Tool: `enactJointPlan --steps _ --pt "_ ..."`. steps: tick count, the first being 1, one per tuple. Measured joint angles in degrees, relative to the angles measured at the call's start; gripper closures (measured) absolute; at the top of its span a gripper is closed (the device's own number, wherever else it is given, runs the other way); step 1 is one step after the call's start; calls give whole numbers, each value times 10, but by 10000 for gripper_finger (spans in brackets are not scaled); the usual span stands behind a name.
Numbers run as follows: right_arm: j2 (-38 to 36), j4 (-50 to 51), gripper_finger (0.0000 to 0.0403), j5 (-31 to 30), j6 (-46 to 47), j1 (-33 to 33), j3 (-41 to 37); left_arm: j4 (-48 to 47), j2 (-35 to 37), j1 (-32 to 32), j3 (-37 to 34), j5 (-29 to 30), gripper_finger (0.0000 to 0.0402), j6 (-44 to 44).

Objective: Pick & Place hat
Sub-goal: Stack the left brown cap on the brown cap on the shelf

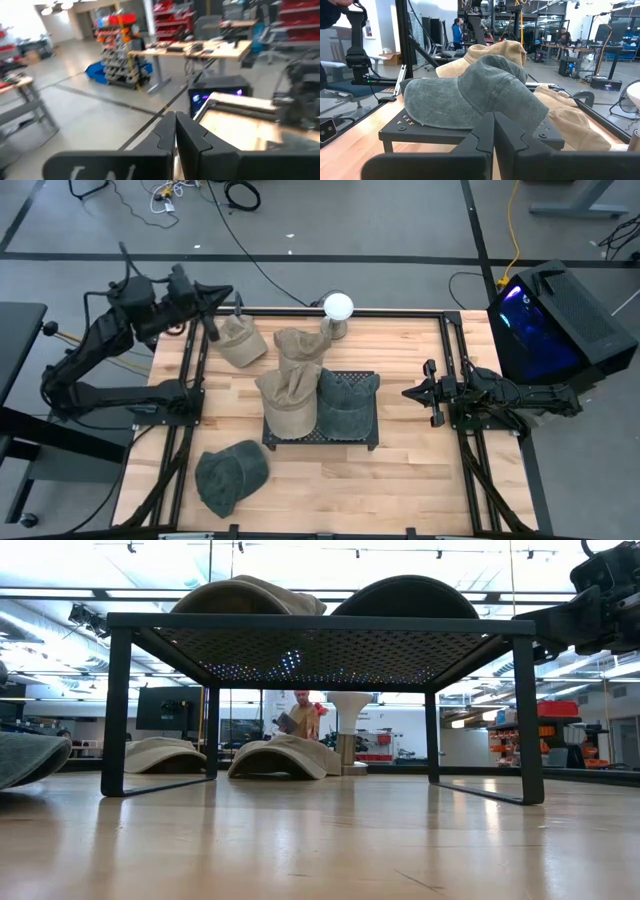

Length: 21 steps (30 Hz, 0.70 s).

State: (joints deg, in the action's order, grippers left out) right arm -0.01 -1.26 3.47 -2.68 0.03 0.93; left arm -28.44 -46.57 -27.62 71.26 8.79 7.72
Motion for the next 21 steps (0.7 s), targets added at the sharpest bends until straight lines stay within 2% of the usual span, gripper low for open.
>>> enactJointPlan --steps 10,21 --pt "0 0 388 0 0 0 0 -66 -39 -74 0 28 383 -45" --pt "0 0 388 0 0 0 0 -164 -98 -113 0 49 383 -167"
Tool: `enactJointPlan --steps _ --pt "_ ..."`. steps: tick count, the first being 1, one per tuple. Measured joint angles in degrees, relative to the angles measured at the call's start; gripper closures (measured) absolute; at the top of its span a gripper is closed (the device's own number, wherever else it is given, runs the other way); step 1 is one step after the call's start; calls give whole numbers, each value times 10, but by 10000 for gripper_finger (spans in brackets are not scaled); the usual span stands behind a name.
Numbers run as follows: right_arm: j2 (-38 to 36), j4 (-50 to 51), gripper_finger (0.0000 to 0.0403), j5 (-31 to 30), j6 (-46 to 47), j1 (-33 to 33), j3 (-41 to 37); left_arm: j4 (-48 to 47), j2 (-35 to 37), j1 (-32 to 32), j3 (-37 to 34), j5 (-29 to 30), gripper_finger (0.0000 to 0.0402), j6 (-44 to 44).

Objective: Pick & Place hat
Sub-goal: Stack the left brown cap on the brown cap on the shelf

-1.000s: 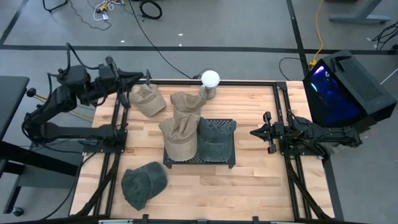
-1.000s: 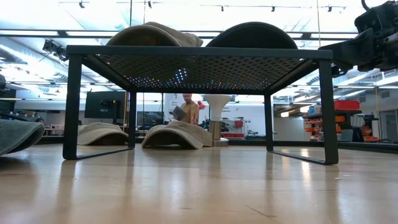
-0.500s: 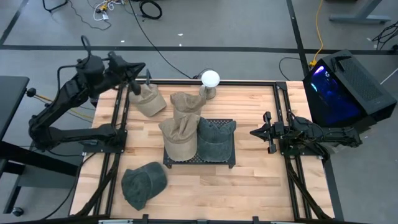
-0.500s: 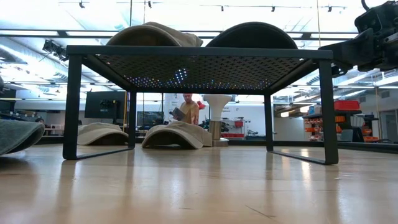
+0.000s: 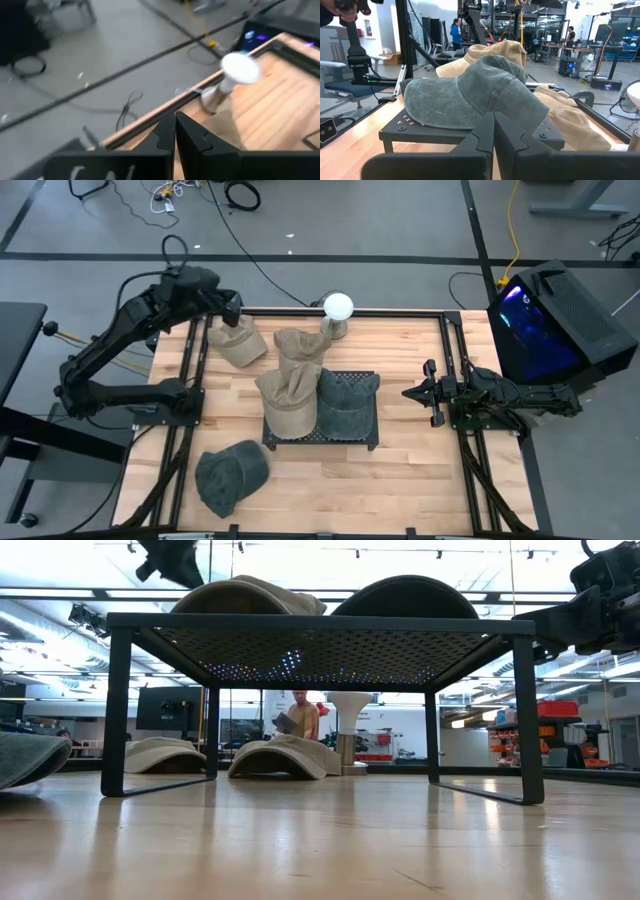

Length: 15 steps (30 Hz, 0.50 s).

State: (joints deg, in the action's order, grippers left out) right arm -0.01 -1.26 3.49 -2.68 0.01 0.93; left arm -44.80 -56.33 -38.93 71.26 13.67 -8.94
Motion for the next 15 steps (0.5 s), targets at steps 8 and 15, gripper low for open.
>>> enactJointPlan --steps 8,15 --pt "0 0 388 0 0 0 0 -41 -50 -8 0 22 383 -60" --pt "0 0 388 0 0 0 0 -49 -89 -8 0 22 383 -86"
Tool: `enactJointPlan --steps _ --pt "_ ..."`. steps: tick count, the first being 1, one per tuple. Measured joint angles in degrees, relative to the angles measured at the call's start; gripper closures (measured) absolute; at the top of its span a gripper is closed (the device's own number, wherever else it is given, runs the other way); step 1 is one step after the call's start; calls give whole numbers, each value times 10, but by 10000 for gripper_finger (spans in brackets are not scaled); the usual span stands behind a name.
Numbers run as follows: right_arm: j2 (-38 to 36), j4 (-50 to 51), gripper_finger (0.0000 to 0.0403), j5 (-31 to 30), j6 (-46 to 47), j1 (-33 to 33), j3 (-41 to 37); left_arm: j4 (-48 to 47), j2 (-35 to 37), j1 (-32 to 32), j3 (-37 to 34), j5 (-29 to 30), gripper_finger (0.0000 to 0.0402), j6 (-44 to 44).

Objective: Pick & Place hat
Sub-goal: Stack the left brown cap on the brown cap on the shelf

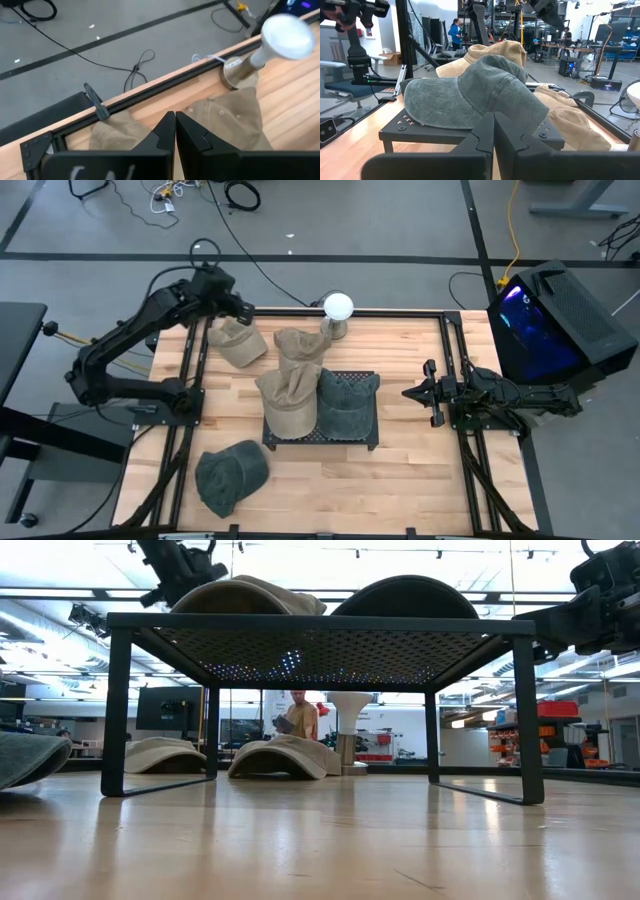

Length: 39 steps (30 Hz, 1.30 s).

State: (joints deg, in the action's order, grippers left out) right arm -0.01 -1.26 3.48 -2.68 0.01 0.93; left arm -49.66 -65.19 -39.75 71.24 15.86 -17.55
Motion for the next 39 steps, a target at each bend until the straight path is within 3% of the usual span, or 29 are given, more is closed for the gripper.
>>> enactJointPlan --steps 27,39 --pt "0 0 388 0 0 0 0 -3 -62 7 0 0 383 81" --pt "0 0 388 0 0 0 0 -72 -61 4 0 0 379 114"
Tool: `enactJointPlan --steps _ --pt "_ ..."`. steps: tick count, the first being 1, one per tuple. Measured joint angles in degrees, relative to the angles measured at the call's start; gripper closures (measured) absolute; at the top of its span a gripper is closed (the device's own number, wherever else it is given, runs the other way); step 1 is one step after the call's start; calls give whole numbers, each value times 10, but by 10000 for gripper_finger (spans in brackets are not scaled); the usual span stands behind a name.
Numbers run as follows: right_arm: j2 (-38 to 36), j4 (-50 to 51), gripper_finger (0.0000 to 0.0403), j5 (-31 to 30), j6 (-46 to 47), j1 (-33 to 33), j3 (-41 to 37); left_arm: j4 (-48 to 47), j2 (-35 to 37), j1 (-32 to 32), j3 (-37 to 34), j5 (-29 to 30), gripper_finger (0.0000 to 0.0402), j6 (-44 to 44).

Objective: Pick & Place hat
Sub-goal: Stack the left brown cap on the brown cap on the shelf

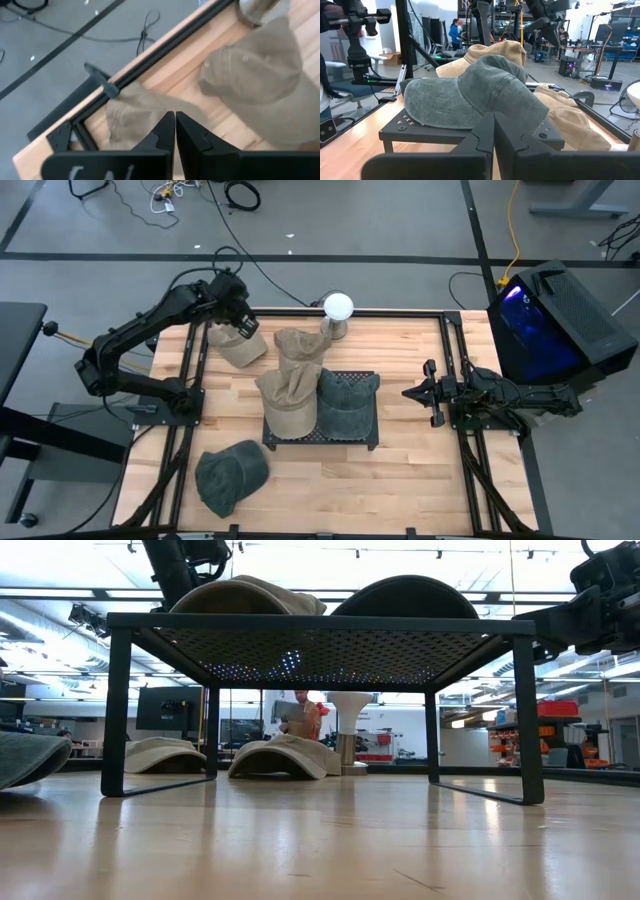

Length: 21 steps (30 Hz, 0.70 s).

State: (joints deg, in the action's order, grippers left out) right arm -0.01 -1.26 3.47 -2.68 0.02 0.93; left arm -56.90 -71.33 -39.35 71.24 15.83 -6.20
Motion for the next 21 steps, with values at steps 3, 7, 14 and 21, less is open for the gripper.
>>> enactJointPlan --steps 3,7,14,21 --pt "0 0 388 0 0 0 0 -24 0 -4 0 0 361 -5" --pt "0 0 388 0 0 0 0 -32 -6 -4 0 0 318 -6" --pt "0 0 388 0 0 0 0 -34 -31 -5 0 2 234 -6" --pt "0 0 388 0 0 0 0 -54 -68 -9 0 -8 170 -6"
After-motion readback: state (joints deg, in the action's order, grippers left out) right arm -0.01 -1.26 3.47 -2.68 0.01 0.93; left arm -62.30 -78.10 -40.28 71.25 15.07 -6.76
